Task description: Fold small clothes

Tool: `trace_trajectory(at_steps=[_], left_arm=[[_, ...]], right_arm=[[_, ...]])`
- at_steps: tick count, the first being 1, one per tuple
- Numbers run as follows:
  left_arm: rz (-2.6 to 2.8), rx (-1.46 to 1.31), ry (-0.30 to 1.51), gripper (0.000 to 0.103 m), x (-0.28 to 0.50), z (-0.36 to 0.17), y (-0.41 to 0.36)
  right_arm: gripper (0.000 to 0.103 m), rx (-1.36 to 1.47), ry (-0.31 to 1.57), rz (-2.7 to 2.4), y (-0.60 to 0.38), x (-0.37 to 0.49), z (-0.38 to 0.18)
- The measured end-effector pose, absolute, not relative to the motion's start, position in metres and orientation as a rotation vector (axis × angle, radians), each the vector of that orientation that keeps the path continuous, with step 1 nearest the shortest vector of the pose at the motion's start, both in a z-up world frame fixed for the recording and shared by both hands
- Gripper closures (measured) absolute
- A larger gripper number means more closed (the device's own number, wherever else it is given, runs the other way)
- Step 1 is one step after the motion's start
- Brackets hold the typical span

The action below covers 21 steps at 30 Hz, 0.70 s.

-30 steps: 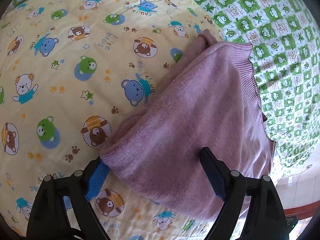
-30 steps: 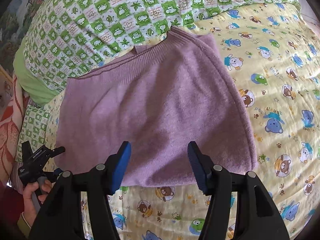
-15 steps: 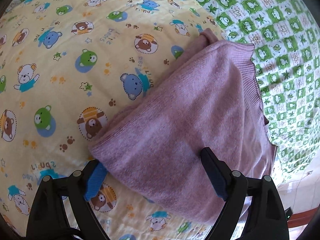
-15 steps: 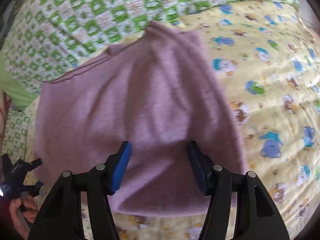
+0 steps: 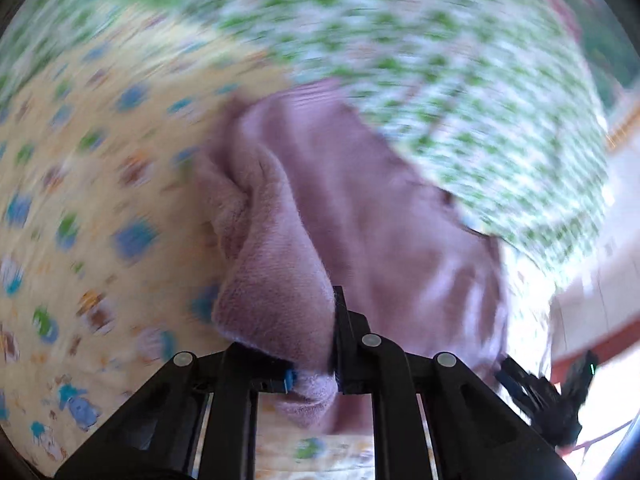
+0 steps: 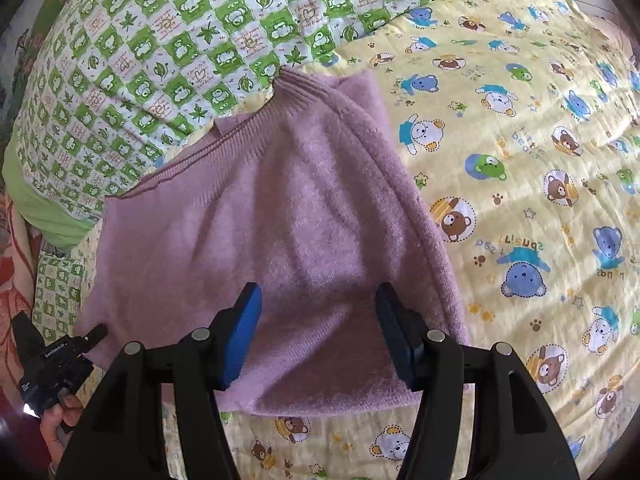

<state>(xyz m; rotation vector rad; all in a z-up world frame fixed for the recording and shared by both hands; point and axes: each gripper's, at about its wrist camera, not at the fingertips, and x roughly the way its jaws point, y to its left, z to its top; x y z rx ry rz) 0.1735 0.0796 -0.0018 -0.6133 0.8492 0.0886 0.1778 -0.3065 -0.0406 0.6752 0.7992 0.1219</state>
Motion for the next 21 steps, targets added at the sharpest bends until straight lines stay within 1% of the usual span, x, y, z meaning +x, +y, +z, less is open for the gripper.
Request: trace_trajectory(at_steps=[3, 5, 7, 10, 14, 17, 19, 21], left_arm=[[-0.066, -0.538, 0.827, 0.091, 0.189, 0.023, 0.036], [-0.168, -0.489, 0.834, 0.091, 0.199, 0.028, 0.002], [-0.269, -0.44, 0.873, 0.093, 0.21, 0.021, -0.031], [-0.321, -0.358, 0.962, 0.093, 0.221, -0.007, -0.069], [-0.318, -0.378, 1.038, 0.093, 0.228, -0.038, -0.078], [-0.318, -0.414, 1.041, 0.093, 0.228, -0.04, -0.069], [-0.322, -0.426, 1.039, 0.093, 0.227, -0.039, -0.066], [-0.325, -0.445, 1.041, 0.093, 0.225, -0.039, -0.06]], right_arm=[[0.043, 0.688, 0.784, 0.118, -0.313, 0.174, -0.035], [0.043, 0.704, 0.769, 0.118, -0.319, 0.174, -0.032], [0.043, 0.714, 0.757, 0.132, -0.325, 0.176, -0.027], [0.043, 0.71, 0.749, 0.155, -0.329, 0.186, -0.021], [0.043, 0.697, 0.762, 0.222, -0.325, 0.21, -0.017], [0.042, 0.682, 0.78, 0.309, -0.31, 0.233, -0.014], [0.037, 0.674, 0.78, 0.378, -0.297, 0.25, -0.012], [0.036, 0.657, 0.774, 0.441, -0.283, 0.267, -0.008]])
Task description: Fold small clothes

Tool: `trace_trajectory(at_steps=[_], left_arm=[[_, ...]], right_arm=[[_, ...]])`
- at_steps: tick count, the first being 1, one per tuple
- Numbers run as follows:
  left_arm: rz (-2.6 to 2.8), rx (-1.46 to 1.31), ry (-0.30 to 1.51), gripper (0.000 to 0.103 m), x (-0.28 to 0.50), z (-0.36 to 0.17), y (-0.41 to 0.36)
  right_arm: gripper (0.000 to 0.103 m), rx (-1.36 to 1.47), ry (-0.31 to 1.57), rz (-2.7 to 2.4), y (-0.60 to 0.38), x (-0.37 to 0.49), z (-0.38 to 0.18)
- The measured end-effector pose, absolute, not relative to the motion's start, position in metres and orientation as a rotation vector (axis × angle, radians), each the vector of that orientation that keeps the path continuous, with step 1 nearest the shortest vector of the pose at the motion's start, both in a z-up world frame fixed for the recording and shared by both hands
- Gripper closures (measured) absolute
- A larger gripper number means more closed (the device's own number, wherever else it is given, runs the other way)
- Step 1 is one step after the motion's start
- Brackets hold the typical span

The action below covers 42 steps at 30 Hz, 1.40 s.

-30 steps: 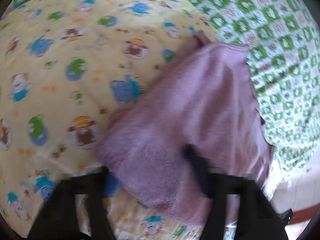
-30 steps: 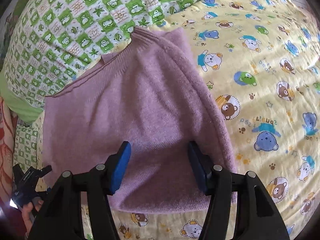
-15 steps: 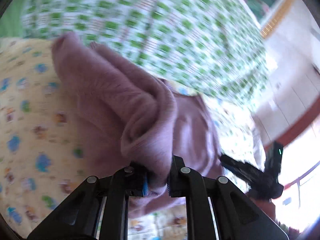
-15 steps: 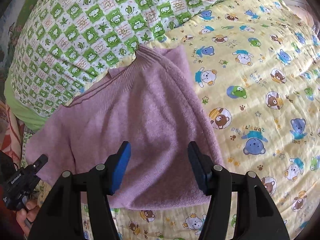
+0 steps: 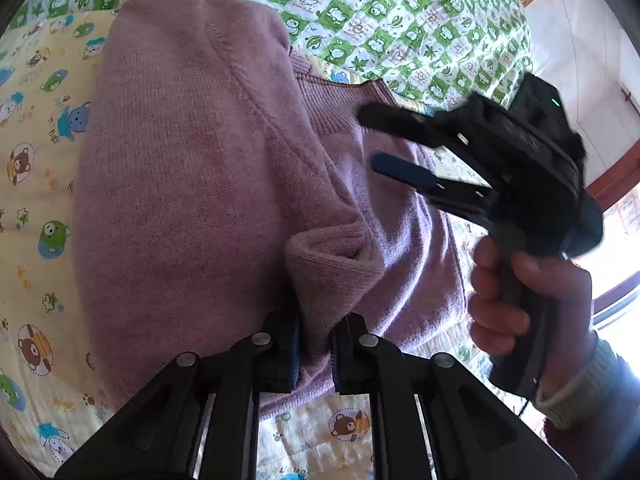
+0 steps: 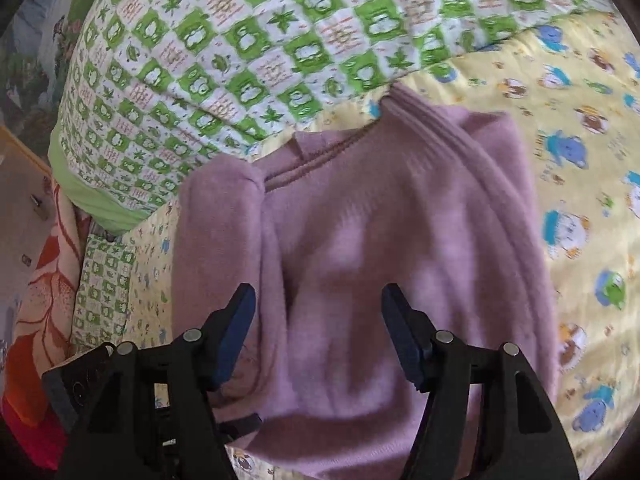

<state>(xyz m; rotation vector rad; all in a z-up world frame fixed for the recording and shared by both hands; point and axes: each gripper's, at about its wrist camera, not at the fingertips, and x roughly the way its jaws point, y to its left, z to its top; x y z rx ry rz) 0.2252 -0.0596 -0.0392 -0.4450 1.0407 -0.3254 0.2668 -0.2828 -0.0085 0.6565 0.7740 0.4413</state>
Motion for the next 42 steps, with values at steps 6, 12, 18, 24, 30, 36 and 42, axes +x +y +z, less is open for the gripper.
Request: trace_trajectory(at_steps=[6, 12, 18, 24, 30, 36, 42], left_arm=[[-0.342, -0.501, 1.021, 0.093, 0.219, -0.032, -0.048], [-0.347, -0.486, 1.01, 0.093, 0.21, -0.023, -0.043], [-0.429, -0.486, 0.962, 0.093, 0.2, 0.008, -0.046], [-0.595, -0.413, 0.938, 0.093, 0.204, 0.029, -0.101], [-0.651, -0.316, 1.032, 0.093, 0.213, -0.004, -0.153], [-0.637, -0.307, 1.059, 0.093, 0.22, -0.016, -0.158], [-0.614, -0.258, 1.116, 0.089, 0.221, -0.032, -0.164]], right_arm=[[0.036, 0.669, 0.838, 0.614, -0.24, 0.328, -0.008], [0.051, 0.662, 0.884, 0.712, -0.202, 0.364, -0.002], [0.085, 0.701, 0.797, 0.74, -0.213, 0.353, 0.024], [0.086, 0.739, 0.627, 0.683, -0.288, 0.302, 0.06], [0.086, 0.77, 0.659, 0.517, -0.358, 0.28, 0.025], [0.086, 0.752, 0.711, 0.458, -0.378, 0.284, -0.008], [0.085, 0.749, 0.743, 0.456, -0.376, 0.299, -0.021]])
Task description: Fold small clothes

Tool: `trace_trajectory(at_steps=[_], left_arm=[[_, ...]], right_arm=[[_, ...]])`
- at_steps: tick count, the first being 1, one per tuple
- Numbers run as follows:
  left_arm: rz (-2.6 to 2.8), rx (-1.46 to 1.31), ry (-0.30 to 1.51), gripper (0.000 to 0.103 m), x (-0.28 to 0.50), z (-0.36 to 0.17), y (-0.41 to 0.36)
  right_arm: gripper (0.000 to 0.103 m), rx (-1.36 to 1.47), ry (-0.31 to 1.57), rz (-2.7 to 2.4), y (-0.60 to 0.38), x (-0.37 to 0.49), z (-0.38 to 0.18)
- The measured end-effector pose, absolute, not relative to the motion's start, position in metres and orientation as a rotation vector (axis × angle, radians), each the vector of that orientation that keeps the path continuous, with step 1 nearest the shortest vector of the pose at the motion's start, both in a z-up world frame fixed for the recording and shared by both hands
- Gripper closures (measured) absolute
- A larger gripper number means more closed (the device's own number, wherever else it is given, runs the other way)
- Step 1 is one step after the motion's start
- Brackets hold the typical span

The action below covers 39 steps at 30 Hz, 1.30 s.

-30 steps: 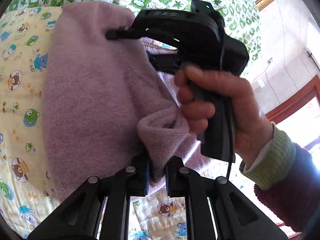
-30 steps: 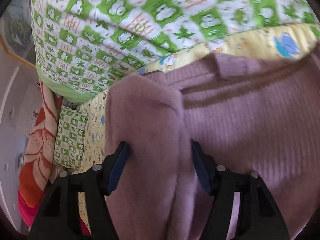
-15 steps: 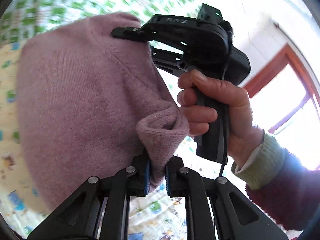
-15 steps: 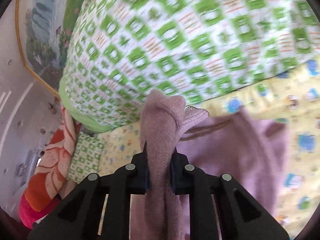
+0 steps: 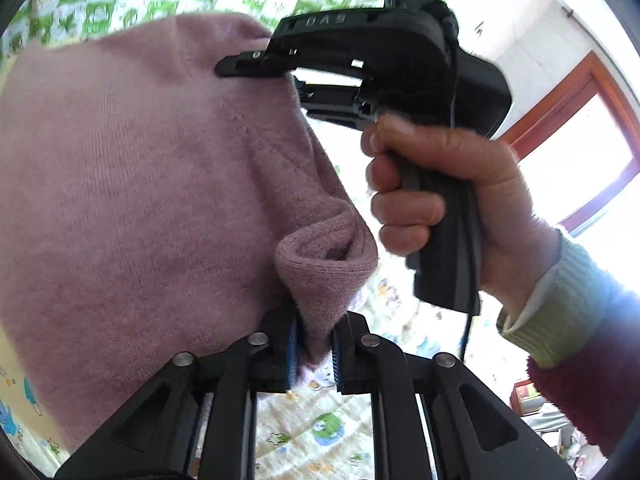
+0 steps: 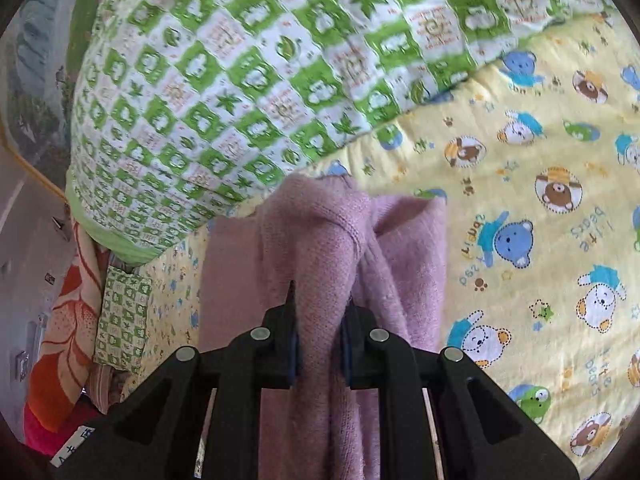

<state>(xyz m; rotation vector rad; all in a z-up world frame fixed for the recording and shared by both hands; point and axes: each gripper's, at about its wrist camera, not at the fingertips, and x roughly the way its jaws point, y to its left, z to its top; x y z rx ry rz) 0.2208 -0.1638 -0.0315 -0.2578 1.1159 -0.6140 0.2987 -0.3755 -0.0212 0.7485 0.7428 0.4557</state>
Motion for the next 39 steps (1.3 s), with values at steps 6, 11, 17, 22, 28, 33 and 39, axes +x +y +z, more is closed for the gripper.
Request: trace_trajectory(at_steps=[6, 11, 17, 22, 28, 33, 39], left_arm=[[-0.666, -0.307, 1.158, 0.057, 0.212, -0.027, -0.149], [-0.686, -0.332, 1.092, 0.045, 0.201, 0.002, -0.122], [-0.67, -0.365, 1.106, 0.04, 0.213, -0.011, -0.13], [-0.691, -0.311, 1.164, 0.041, 0.215, -0.032, -0.158], [-0.689, -0.265, 1.178, 0.042, 0.213, -0.042, -0.177], [-0.686, -0.229, 1.186, 0.042, 0.218, -0.043, -0.196], [-0.686, -0.177, 1.197, 0.042, 0.211, -0.054, -0.232]], right_arm=[[0.072, 0.794, 0.773, 0.429, -0.385, 0.292, -0.031], [0.069, 0.764, 0.719, 0.36, -0.408, 0.276, -0.013], [0.069, 0.718, 0.705, 0.329, -0.419, 0.287, -0.002], [0.084, 0.649, 0.743, 0.397, -0.401, 0.311, -0.005], [0.094, 0.647, 0.691, 0.426, -0.404, 0.329, 0.001], [0.094, 0.654, 0.704, 0.413, -0.41, 0.336, -0.003], [0.095, 0.689, 0.735, 0.247, -0.43, 0.333, -0.021]])
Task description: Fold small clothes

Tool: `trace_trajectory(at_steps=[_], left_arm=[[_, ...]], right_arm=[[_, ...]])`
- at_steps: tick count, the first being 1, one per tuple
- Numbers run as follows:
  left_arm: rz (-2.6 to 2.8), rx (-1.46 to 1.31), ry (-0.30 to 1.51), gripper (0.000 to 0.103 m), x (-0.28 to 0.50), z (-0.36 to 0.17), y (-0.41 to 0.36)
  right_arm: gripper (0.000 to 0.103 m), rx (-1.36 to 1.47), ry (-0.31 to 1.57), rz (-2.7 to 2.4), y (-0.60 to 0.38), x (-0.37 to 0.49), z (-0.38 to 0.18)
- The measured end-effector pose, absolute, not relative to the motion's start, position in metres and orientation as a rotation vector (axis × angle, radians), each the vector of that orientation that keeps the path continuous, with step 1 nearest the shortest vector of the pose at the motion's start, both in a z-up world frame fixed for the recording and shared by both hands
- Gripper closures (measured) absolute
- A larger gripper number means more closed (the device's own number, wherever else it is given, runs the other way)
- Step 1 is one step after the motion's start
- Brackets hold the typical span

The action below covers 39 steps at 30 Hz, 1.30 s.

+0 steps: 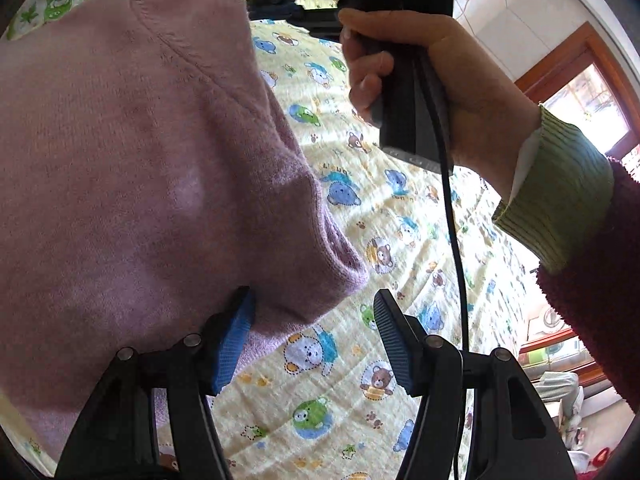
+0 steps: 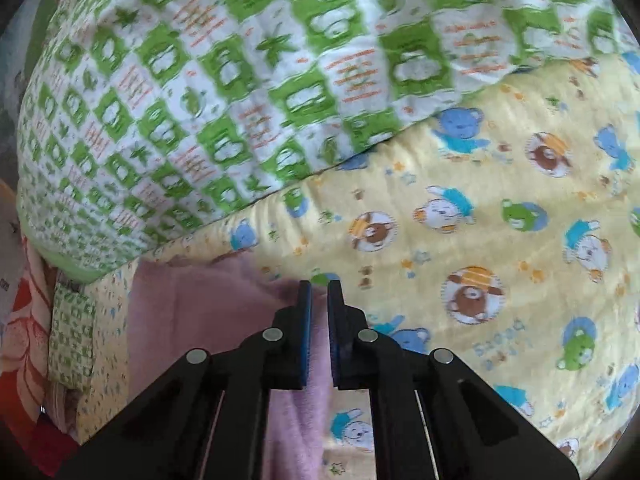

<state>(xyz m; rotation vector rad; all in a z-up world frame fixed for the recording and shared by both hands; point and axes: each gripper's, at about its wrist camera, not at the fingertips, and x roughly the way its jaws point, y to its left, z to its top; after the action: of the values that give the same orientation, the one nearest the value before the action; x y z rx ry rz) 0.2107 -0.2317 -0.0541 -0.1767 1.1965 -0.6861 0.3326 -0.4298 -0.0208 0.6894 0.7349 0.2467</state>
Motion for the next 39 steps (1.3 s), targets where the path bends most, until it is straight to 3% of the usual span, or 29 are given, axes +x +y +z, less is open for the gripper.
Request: trace_trajectory(at_steps=[8, 9, 12, 17, 24, 28, 39], left_arm=[[-0.7, -0.256, 1.166, 0.04, 0.201, -0.031, -0.218], [-0.696, -0.262, 1.155, 0.04, 0.199, -0.026, -0.213], [-0.66, -0.297, 1.132, 0.04, 0.195, -0.013, -0.193], [-0.527, -0.345, 1.096, 0.034, 0.197, -0.006, -0.149], [-0.337, -0.511, 1.097, 0.03, 0.218, -0.014, -0.086], [-0.299, -0.555, 1.097, 0.029, 0.228, -0.005, -0.05], [-0.277, -0.571, 1.135, 0.027, 0.242, -0.024, -0.047]], right_arm=[[0.093, 0.759, 0.69, 0.259, -0.437, 0.282, -0.008], [0.088, 0.752, 0.695, 0.26, -0.433, 0.271, -0.007], [0.057, 0.758, 0.708, 0.269, -0.42, 0.246, -0.011], [0.053, 0.78, 0.714, 0.281, -0.401, 0.21, -0.021], [0.031, 0.79, 0.743, 0.279, -0.381, 0.2, -0.029], [0.029, 0.776, 0.749, 0.289, -0.374, 0.204, -0.029], [0.029, 0.581, 0.837, 0.241, -0.356, 0.197, -0.041]])
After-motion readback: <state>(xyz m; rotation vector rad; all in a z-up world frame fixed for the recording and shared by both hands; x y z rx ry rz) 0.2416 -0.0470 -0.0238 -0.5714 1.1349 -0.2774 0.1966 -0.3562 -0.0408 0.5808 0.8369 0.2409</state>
